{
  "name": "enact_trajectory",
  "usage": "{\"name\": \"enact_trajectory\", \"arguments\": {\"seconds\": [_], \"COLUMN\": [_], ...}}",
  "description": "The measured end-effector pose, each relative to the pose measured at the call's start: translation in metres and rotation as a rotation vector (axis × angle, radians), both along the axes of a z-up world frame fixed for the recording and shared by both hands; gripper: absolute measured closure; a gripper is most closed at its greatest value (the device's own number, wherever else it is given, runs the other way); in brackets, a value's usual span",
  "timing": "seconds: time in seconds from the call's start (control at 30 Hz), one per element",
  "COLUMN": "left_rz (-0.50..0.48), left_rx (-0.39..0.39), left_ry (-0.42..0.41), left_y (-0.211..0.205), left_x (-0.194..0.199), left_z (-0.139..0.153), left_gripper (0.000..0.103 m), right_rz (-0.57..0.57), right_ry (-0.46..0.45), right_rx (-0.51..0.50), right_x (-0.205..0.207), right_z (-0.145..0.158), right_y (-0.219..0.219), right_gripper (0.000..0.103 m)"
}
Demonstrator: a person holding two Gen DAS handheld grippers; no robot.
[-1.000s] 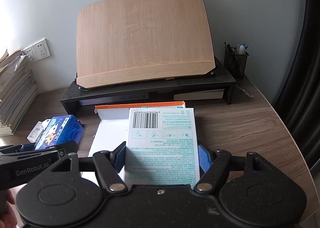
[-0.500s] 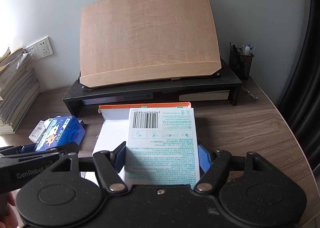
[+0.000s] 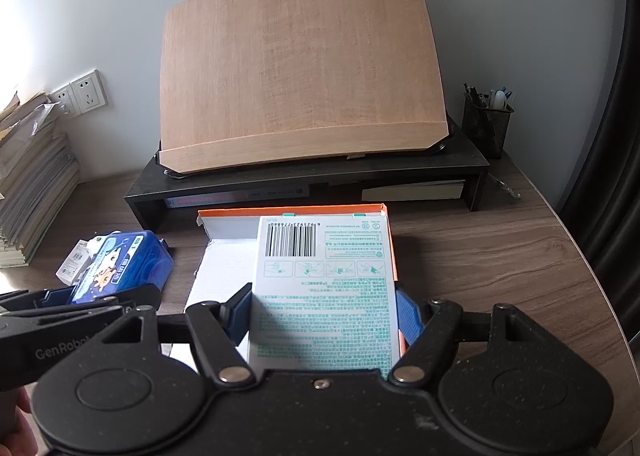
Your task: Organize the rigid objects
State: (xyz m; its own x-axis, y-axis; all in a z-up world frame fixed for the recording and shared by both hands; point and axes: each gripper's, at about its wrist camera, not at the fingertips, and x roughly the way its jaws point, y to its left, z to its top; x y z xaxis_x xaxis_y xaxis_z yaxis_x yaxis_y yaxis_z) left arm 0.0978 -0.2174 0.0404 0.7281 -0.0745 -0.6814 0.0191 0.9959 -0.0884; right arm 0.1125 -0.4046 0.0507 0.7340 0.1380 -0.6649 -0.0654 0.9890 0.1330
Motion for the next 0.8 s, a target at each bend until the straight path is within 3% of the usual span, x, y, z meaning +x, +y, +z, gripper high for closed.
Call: {"name": "enact_trajectory", "arguments": {"seconds": [0.8], "left_rz": [-0.014], "left_rx": [0.011], "left_ry": [0.005], "left_y": [-0.0005], "left_x": [0.0047], "left_z": [-0.0024], "left_gripper": [0.040], "right_rz": [0.001], "right_ry": [0.006], "right_rx": [-0.002], "right_x": [0.0041], "right_z": [-0.0019], "right_y": [0.0000], "right_gripper": [0.019]}}
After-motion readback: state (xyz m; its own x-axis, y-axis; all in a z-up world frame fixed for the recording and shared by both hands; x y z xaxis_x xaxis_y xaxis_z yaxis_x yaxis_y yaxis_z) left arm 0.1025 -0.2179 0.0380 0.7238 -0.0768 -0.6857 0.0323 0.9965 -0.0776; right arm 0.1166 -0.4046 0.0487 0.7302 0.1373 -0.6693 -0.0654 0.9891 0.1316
